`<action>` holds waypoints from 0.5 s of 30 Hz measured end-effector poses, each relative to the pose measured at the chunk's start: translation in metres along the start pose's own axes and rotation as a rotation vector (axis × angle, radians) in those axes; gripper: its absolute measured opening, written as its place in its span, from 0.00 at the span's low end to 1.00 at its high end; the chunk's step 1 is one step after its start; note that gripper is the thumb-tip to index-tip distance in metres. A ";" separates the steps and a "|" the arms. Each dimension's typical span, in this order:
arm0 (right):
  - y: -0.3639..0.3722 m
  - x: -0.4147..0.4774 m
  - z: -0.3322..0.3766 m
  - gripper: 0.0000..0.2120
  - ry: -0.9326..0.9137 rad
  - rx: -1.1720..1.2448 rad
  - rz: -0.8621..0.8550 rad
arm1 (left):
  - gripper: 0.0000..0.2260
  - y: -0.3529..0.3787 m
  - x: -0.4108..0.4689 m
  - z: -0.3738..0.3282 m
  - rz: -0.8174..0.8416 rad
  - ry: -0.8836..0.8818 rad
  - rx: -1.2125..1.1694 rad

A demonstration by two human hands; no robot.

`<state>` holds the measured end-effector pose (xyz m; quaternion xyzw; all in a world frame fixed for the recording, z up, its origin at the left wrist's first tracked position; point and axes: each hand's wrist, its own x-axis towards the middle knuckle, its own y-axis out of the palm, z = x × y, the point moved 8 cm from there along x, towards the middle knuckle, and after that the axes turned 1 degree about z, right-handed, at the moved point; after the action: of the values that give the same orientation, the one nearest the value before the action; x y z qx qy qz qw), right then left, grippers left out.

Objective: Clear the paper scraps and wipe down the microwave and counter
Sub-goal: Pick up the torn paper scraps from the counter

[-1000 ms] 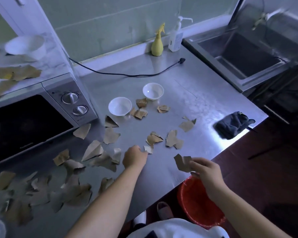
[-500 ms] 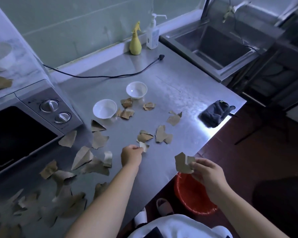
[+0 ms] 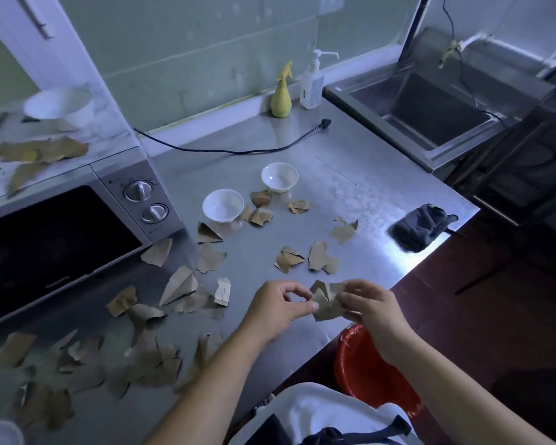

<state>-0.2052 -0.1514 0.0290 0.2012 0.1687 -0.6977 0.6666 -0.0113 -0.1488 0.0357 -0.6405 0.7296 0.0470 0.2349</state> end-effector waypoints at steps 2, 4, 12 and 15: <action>0.012 -0.004 0.007 0.06 -0.025 -0.023 0.052 | 0.06 -0.008 -0.001 -0.004 -0.051 0.058 0.112; 0.023 -0.008 0.012 0.06 -0.040 -0.049 0.102 | 0.07 -0.012 -0.003 -0.004 -0.045 0.080 0.120; 0.040 -0.022 0.011 0.06 -0.053 -0.102 0.148 | 0.11 -0.016 -0.011 0.012 -0.014 0.071 -0.041; 0.043 -0.026 0.005 0.06 -0.067 -0.119 0.116 | 0.15 -0.013 -0.014 0.018 0.073 0.056 -0.090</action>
<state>-0.1616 -0.1334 0.0479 0.1470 0.1755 -0.6530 0.7219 0.0075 -0.1319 0.0288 -0.6244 0.7559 0.0703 0.1836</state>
